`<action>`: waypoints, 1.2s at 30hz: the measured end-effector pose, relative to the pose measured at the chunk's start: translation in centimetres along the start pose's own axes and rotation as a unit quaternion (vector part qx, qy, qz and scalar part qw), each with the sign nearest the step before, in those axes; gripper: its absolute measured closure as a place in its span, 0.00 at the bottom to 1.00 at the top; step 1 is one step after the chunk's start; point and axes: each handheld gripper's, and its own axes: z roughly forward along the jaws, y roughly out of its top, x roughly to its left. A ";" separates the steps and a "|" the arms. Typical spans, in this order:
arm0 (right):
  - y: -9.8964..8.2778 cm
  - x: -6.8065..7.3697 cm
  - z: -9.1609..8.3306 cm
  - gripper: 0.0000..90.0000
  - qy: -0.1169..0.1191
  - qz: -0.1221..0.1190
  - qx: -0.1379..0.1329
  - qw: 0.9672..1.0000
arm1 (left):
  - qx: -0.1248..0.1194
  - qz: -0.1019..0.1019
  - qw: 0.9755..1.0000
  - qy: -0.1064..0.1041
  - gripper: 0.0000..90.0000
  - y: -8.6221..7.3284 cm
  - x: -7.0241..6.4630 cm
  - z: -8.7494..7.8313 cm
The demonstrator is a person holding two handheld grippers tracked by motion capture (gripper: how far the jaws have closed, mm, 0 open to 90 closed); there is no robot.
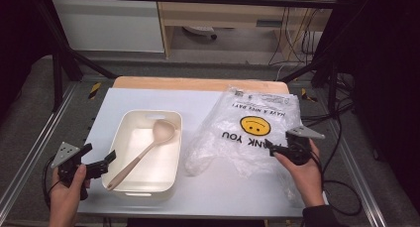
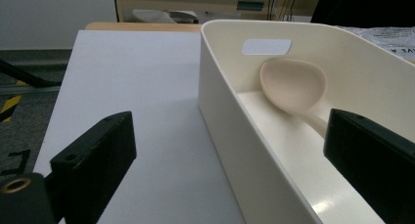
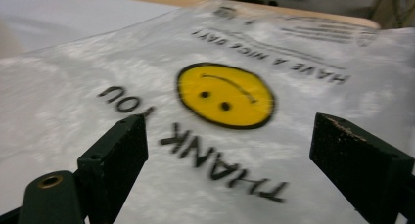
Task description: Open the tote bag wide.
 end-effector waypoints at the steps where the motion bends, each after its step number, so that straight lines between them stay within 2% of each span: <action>1: 0.0 0.0 0.0 0.16 0.000 0.000 0.000 1.000 | 0.000 0.000 1.000 0.000 0.05 0.0 0.0 0.0; 2: 0.0 1.8 0.3 0.15 0.017 -0.013 0.006 1.000 | 0.000 -0.001 1.000 0.000 0.05 0.0 0.0 0.0; 3: 0.0 2.6 0.5 0.15 0.026 -0.016 0.007 0.999 | -0.001 -0.001 1.000 0.000 0.05 0.0 0.0 0.0; 4: 0.0 2.6 0.5 0.15 0.026 -0.016 0.007 0.999 | 0.000 0.000 1.000 0.000 0.05 0.0 0.0 0.0; 5: -0.1 4.0 0.9 0.14 0.044 -0.027 0.012 0.999 | 0.000 0.000 1.000 0.000 0.05 0.0 0.0 0.0; 6: -0.1 4.0 0.9 0.14 0.044 -0.027 0.012 0.999 | 0.001 0.000 1.000 0.000 0.05 0.0 0.0 0.0; 7: -0.3 5.8 1.6 0.14 0.061 -0.046 0.024 0.997 | 0.001 0.000 1.000 0.000 0.05 0.0 0.0 0.0; 8: -0.3 5.8 1.6 0.14 0.061 -0.046 0.024 0.997 | 0.001 0.000 1.000 0.000 0.05 0.0 0.0 0.0; 9: -0.4 6.6 1.8 0.14 0.070 -0.051 0.028 0.996 | 0.001 0.000 1.000 0.000 0.05 0.0 0.0 0.0; 15: -0.7 10.7 3.4 0.13 0.119 -0.091 0.049 0.987 | 0.001 0.001 1.000 0.002 0.05 0.0 0.1 0.1; 16: -0.7 11.9 3.7 0.13 0.133 -0.103 0.051 0.984 | 0.001 0.001 1.000 0.002 0.05 0.0 0.1 0.1; 17: -0.7 11.9 3.7 0.13 0.133 -0.103 0.051 0.984 | 0.001 0.001 1.000 0.001 0.05 0.0 0.0 0.1; 21: -0.5 14.7 4.6 0.15 0.164 -0.127 0.047 0.977 | 0.003 0.003 1.000 0.001 0.05 0.0 0.0 0.1; 22: -0.5 14.7 4.6 0.15 0.164 -0.127 0.047 0.977 | 0.003 0.003 1.000 0.001 0.05 0.0 0.0 0.1; 23: -0.5 16.0 5.1 0.15 0.177 -0.137 0.048 0.973 | 0.003 0.003 1.000 0.001 0.05 0.0 0.0 0.1; 24: -0.5 16.0 5.1 0.15 0.177 -0.137 0.048 0.973 | 0.002 0.003 1.000 0.001 0.05 0.0 0.0 0.1; 28: -0.7 18.0 5.8 0.16 0.197 -0.159 0.047 0.966 | 0.001 0.001 1.000 0.005 0.06 0.0 0.1 0.0; 29: -0.8 18.8 6.3 0.15 0.200 -0.173 0.045 0.963 | 0.001 0.001 1.000 0.006 0.06 0.0 0.1 0.0; 34: -0.9 19.5 7.4 0.18 0.202 -0.175 0.052 0.962 | 0.001 0.001 1.000 0.003 0.05 0.0 0.1 0.1; 35: -1.2 19.9 8.1 0.23 0.201 -0.183 0.066 0.960 | 0.001 0.001 1.000 0.002 0.06 0.0 0.1 0.1; 36: -1.2 19.9 8.1 0.23 0.201 -0.183 0.066 0.960 | 0.001 0.001 1.000 0.002 0.06 0.0 0.1 0.0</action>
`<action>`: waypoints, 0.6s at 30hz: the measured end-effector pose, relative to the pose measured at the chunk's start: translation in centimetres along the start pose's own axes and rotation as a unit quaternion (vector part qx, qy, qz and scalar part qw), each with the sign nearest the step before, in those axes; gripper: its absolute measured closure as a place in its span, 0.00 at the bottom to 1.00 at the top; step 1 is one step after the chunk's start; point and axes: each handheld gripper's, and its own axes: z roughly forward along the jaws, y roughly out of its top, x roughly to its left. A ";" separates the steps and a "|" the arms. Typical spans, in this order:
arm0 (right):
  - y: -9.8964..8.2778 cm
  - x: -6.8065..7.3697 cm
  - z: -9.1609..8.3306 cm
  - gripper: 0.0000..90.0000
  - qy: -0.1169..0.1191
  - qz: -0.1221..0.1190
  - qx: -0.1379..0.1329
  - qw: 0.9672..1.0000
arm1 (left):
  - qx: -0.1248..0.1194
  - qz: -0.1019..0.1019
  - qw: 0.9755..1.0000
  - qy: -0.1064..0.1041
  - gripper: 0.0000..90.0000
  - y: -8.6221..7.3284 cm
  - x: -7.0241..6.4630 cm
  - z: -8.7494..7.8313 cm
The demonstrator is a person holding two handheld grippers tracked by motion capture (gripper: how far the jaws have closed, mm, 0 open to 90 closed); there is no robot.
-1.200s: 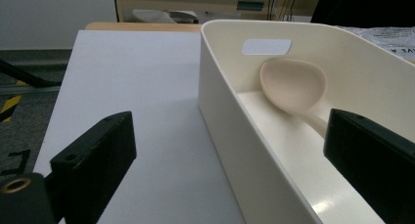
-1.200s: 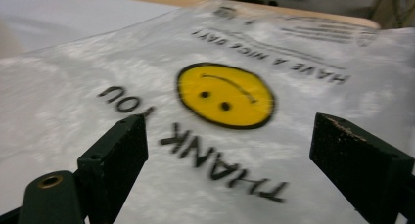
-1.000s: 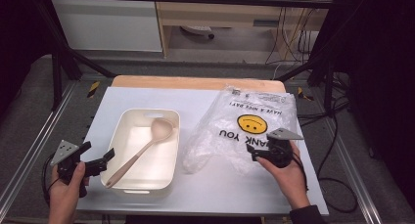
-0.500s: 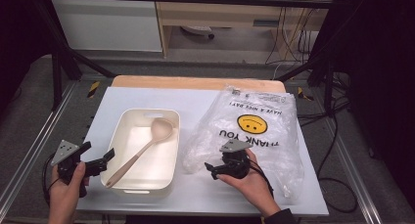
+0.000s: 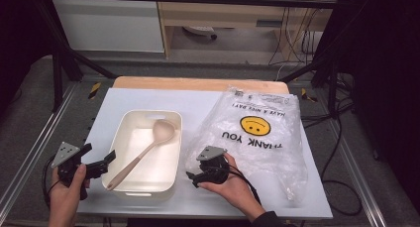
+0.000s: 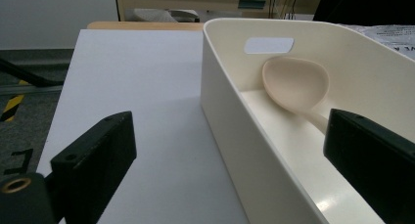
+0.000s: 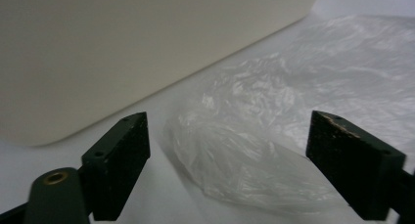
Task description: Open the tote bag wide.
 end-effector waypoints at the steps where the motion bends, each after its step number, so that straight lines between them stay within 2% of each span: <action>1: -0.1 0.1 0.2 0.28 -0.002 -0.004 0.005 1.000 | 0.001 0.002 1.000 0.001 0.06 0.0 0.0 0.0; 2: -0.2 0.1 0.7 0.45 -0.018 -0.007 0.021 1.000 | 0.001 0.001 1.000 0.001 0.06 0.0 0.1 0.0; 3: -0.2 0.0 0.8 0.54 -0.016 -0.007 0.023 1.000 | 0.000 0.001 1.000 0.001 0.06 0.0 0.1 0.0; 4: -0.2 0.0 0.8 0.54 -0.016 -0.007 0.023 1.000 | 0.000 0.001 1.000 0.001 0.06 0.0 0.1 0.0; 5: -0.1 -0.5 0.9 0.71 -0.016 -0.001 0.020 1.000 | 0.000 0.001 1.000 0.001 0.06 0.0 0.1 0.0; 6: -0.1 -0.5 0.9 0.71 -0.016 -0.001 0.020 1.000 | 0.000 0.001 1.000 0.001 0.06 0.0 0.1 0.0; 9: 0.1 -1.2 1.3 0.92 -0.024 0.015 0.013 1.000 | 0.001 0.001 1.000 0.001 0.06 0.0 0.1 0.0; 12: 0.4 -2.1 1.9 0.97 -0.040 0.035 0.007 0.999 | 0.000 0.000 1.000 0.002 0.06 0.0 0.1 0.0; 15: 1.0 -3.0 2.7 0.98 -0.057 0.057 -0.002 0.997 | 0.000 0.000 1.000 0.003 0.06 0.0 0.1 -0.1; 17: 1.9 -3.9 3.9 0.99 -0.073 0.082 -0.011 0.994 | -0.001 -0.002 1.000 0.003 0.06 0.0 0.1 -0.1; 18: 1.9 -3.9 3.9 0.99 -0.073 0.082 -0.011 0.994 | -0.001 -0.002 1.000 0.004 0.06 0.0 0.2 -0.1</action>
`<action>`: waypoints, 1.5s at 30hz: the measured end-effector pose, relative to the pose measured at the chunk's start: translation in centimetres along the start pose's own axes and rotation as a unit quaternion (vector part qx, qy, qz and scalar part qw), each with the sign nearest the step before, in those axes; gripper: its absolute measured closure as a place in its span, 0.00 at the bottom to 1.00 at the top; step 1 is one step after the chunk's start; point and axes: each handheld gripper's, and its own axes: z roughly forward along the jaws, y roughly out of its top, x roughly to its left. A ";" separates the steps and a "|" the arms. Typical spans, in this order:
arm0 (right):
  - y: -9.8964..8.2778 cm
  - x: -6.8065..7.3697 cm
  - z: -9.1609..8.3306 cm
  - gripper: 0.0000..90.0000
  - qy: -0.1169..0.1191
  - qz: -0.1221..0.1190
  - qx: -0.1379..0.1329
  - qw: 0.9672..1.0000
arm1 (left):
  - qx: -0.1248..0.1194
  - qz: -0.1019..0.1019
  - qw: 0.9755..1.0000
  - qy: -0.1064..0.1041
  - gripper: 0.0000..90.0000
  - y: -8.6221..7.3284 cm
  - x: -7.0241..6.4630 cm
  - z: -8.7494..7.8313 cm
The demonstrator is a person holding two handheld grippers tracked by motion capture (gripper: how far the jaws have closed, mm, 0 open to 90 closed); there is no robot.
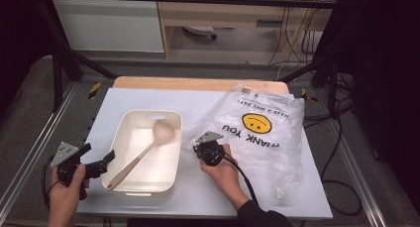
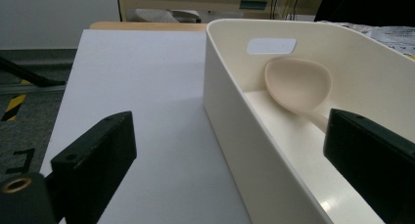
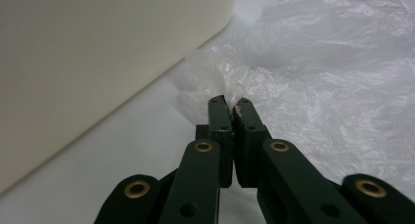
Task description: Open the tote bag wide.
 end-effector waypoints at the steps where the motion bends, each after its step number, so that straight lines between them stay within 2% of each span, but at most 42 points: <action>1: 0.6 -0.3 1.0 0.99 -0.005 0.016 -0.001 1.000 | 0.000 0.000 1.000 0.000 0.06 0.0 0.0 0.0; 3: 0.7 -0.4 1.3 0.99 -0.010 0.019 -0.003 1.000 | 0.001 0.000 1.000 0.000 0.06 0.0 0.1 0.0; 6: 1.3 -0.9 2.3 0.96 -0.016 0.034 -0.005 0.999 | 0.000 -0.002 1.000 -0.001 0.06 0.0 0.1 0.0; 7: 1.4 -1.0 2.4 0.93 -0.015 0.036 -0.008 0.999 | 0.000 -0.001 1.000 -0.001 0.06 0.0 0.1 0.0; 8: 1.7 -1.1 2.4 0.80 -0.011 0.044 -0.013 0.999 | 0.000 -0.002 1.000 -0.001 0.06 0.0 0.1 0.0; 9: 1.7 -1.1 2.4 0.80 -0.011 0.044 -0.013 0.999 | 0.000 -0.001 1.000 -0.001 0.06 0.0 0.1 0.0; 10: 1.8 -1.0 2.3 0.72 -0.010 0.046 -0.012 0.999 | 0.000 0.000 1.000 -0.001 0.06 0.0 0.1 -0.1; 11: 1.9 -0.8 2.0 0.64 -0.011 0.043 -0.011 0.999 | 0.000 -0.001 1.000 0.000 0.06 0.0 0.1 -0.1; 12: 2.2 -0.2 1.0 0.52 -0.007 0.044 -0.005 0.999 | -0.002 -0.002 1.000 0.000 0.06 0.0 0.1 -0.1; 13: 2.2 -0.2 1.0 0.52 -0.007 0.044 -0.005 0.999 | -0.002 -0.002 1.000 0.001 0.06 0.0 0.1 -0.1; 14: 2.3 0.0 0.6 0.47 -0.005 0.043 -0.002 0.999 | -0.003 -0.002 1.000 0.002 0.06 0.0 0.1 -0.1; 18: 2.8 0.9 -2.4 0.29 -0.007 0.026 -0.004 1.000 | -0.003 -0.003 1.000 0.003 0.06 0.0 0.2 -0.2; 20: 2.9 0.8 -4.3 0.21 -0.009 0.018 -0.009 1.000 | -0.002 -0.002 1.000 0.004 0.06 0.0 0.3 -0.2; 22: 2.9 0.6 -4.9 0.20 -0.007 0.018 -0.014 1.000 | -0.007 -0.006 1.000 0.003 0.06 0.0 0.3 -0.2; 23: 2.9 0.1 -6.2 0.17 -0.008 0.017 -0.023 1.000 | -0.007 -0.006 1.000 0.003 0.06 0.0 0.3 -0.2; 25: 2.8 -0.2 -6.6 0.16 -0.006 0.015 -0.026 1.000 | -0.009 -0.003 1.000 0.001 0.06 0.0 0.3 -0.2; 26: 2.6 -0.9 -7.6 0.13 -0.004 0.017 -0.034 0.999 | -0.013 -0.003 1.000 0.000 0.05 0.0 0.2 -0.3; 28: 2.6 -1.2 -8.0 0.12 -0.003 0.015 -0.039 0.999 | -0.014 -0.001 1.000 0.001 0.05 0.1 0.2 -0.3; 30: 2.4 -2.4 -9.1 0.07 0.006 0.022 -0.047 0.999 | -0.011 -0.002 1.000 0.001 0.05 0.0 0.1 -0.3; 32: 2.3 -2.7 -9.4 0.07 0.008 0.022 -0.049 0.999 | -0.011 -0.004 1.000 0.002 0.05 0.0 0.2 -0.3; 35: 1.7 -4.0 -10.4 0.06 0.008 0.018 -0.059 0.998 | -0.011 -0.005 1.000 0.000 0.05 0.0 0.2 -0.3; 40: 1.1 -5.9 -11.7 0.06 -0.001 0.033 -0.068 0.997 | -0.011 -0.004 1.000 -0.001 0.05 0.1 0.2 -0.3; 45: 1.0 -7.3 -12.9 0.07 -0.003 0.035 -0.069 0.997 | -0.012 -0.002 1.000 -0.001 0.05 0.1 0.2 -0.3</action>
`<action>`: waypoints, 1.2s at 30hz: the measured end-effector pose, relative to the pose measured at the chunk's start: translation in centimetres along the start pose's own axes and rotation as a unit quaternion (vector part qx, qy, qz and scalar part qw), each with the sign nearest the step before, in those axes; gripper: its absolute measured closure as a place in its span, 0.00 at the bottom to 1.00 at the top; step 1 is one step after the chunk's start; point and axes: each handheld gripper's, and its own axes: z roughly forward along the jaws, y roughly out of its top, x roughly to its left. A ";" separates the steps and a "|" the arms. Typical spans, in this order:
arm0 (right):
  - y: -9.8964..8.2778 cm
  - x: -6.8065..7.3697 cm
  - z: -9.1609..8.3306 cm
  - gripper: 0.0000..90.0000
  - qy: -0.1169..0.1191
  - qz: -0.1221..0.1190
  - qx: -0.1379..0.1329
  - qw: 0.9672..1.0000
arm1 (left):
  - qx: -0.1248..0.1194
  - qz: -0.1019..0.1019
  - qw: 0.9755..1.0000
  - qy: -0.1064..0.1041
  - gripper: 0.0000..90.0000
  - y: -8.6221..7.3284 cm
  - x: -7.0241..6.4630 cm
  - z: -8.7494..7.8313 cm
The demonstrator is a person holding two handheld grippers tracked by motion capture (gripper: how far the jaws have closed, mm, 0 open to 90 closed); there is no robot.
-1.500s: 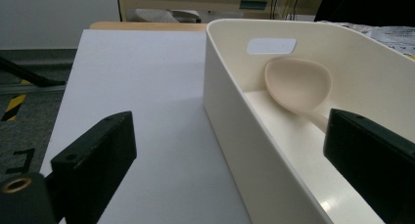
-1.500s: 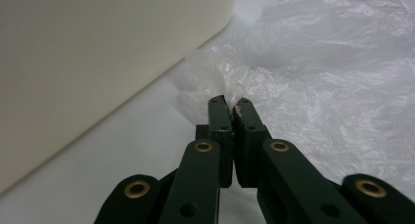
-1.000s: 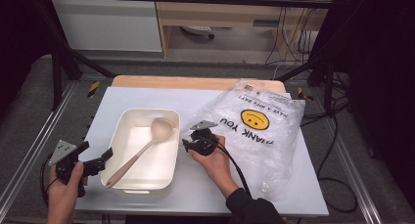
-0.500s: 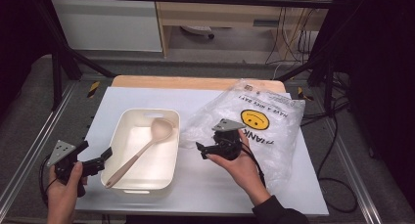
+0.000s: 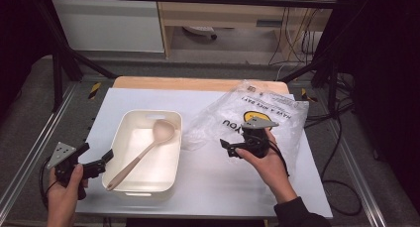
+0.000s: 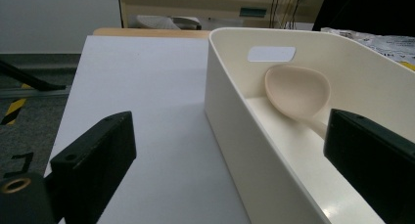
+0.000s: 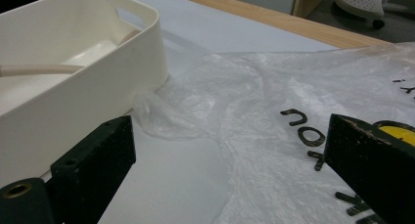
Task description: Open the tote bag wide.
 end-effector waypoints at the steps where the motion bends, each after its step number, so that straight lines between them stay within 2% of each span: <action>1: 0.1 -0.2 -0.3 0.07 -0.001 0.002 -0.003 1.000 | 0.000 0.000 1.000 0.000 0.05 0.0 0.0 0.0; 7: 0.4 -1.9 -2.2 0.06 -0.020 0.011 -0.022 1.000 | 0.001 -0.001 1.000 -0.002 0.05 0.0 0.0 0.1; 9: 0.2 -2.5 -2.5 0.06 -0.028 0.012 -0.019 0.999 | 0.001 -0.001 1.000 -0.001 0.05 0.0 0.0 0.1; 15: -0.6 -3.6 -2.4 0.06 -0.046 0.012 -0.011 0.999 | 0.001 -0.001 1.000 -0.002 0.05 0.0 -0.1 0.1; 18: -1.1 -4.3 -2.0 0.07 -0.062 0.003 -0.002 0.998 | 0.002 0.000 1.000 -0.003 0.05 0.0 -0.1 0.1; 36: -3.4 -6.1 0.3 0.06 -0.054 0.018 0.040 0.998 | 0.006 0.002 1.000 -0.004 0.05 0.0 -0.1 0.2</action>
